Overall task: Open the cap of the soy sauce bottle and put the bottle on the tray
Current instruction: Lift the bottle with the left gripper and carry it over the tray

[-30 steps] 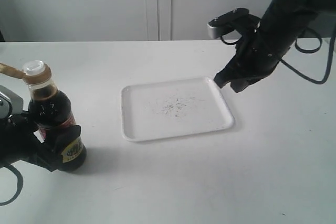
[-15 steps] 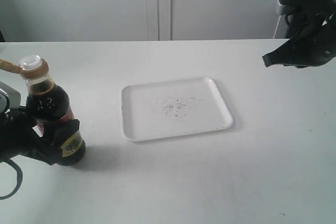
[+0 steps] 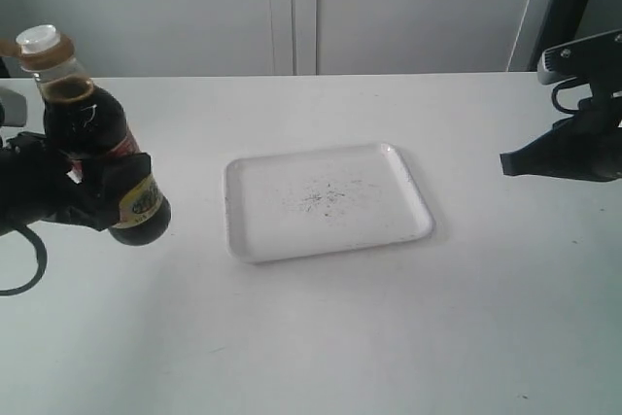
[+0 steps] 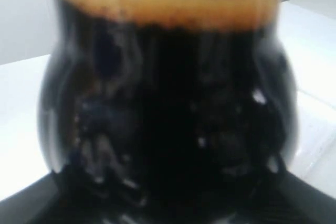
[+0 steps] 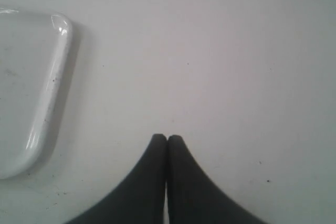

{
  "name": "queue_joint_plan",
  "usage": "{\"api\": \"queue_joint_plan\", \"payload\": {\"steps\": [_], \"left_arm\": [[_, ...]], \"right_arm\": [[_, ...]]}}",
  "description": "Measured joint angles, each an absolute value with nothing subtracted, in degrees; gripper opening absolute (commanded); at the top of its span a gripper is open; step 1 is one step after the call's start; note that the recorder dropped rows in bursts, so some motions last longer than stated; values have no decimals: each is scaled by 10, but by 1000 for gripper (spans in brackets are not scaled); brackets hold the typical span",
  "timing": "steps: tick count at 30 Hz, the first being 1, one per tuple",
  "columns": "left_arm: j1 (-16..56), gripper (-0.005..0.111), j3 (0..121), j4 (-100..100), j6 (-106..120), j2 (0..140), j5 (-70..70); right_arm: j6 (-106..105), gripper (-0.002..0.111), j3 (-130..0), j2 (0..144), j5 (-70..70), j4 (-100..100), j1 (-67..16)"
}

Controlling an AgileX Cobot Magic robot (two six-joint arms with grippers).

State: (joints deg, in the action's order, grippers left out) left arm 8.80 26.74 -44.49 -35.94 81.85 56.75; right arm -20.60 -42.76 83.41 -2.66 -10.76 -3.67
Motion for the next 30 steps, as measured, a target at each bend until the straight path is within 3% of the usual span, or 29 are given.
{"api": "queue_joint_plan", "payload": {"steps": [9,30], "left_arm": [[189,0,352,-445,-367,821,457],[314,0,522,-434,-367,953,425]], "right_arm": [[-206,0,-424,843,-22,-106,-37],[-206,0,-422,852,-12,-106,-37]]}}
